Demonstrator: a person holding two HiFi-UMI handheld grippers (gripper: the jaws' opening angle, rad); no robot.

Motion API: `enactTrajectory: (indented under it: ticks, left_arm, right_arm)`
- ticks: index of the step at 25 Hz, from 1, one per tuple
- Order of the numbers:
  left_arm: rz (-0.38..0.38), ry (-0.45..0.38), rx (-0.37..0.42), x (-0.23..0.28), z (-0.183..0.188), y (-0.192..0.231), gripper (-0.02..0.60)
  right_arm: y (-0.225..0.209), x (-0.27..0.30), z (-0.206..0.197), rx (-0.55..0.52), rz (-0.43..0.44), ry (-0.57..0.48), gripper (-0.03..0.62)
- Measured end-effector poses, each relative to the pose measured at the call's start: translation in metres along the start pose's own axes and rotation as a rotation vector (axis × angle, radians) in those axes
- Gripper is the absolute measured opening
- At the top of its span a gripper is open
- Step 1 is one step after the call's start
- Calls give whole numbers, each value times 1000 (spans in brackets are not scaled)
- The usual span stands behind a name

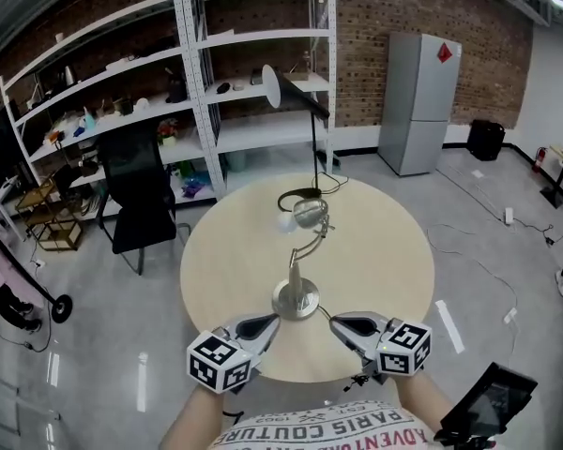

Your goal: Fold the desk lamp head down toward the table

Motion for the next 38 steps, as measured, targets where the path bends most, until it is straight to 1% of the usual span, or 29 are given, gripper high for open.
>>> enactTrajectory:
  ticks: [4,7,9,11,12,16,18,22,26,28,31,34,38]
  left_arm:
    - [3,1,-3,4,8,28,3]
    - [-7,-6,12,16,15,34,3]
    - [-16,2,24,25,14,37,3]
    - [-27,12,21,32,10,37,3]
    - [-30,16,15,35,9,38,3]
    - [-25,30,-10,41,11,43,3]
    - [-20,28,-6,41,14,48,3]
    - [3,27,-5,43,19,60,3]
    - [-6,25,-20,45,21,66,3]
    - [3,34,-21,45,20,69,3]
    - [8,28,-46,44,17,72,3]
    - [21,28,-64,41,16,76,3]
    - [46,23,-58,39,15,80,3]
  right_arm:
    - [-12,15,2,1,-22,10,6]
    - [-24,16,0,3,-52,15,6]
    - [-30,20,-4,17,-55,13,6]
    - [-33,25,-8,23,-55,20,8]
    - [-34,26,-7,20,-59,25,21]
    - [-44,37,-1,-28,-88,59,37]
    - [-49,48,0,-60,-86,80,53]
    - [-68,74,-5,-96,-75,125,59]
    - [-89,98,-10,-117,-91,157,91]
    - [-98,110,-15,-124,-103,167,110]
    - [-110,127,-22,-145,-113,187,145]
    - [-119,148,-28,-148,-87,224,165]
    - [-124,175,-38,-169,-73,260,196]
Point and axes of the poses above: the fingertips, and each gripper's own axes: x forward along the fingers, y to its left, z out of its top, the point moved 7 cm from there along -x, backward along the fingers, and after that the axes turned 6 degrees about y, right-handed, at the moved point
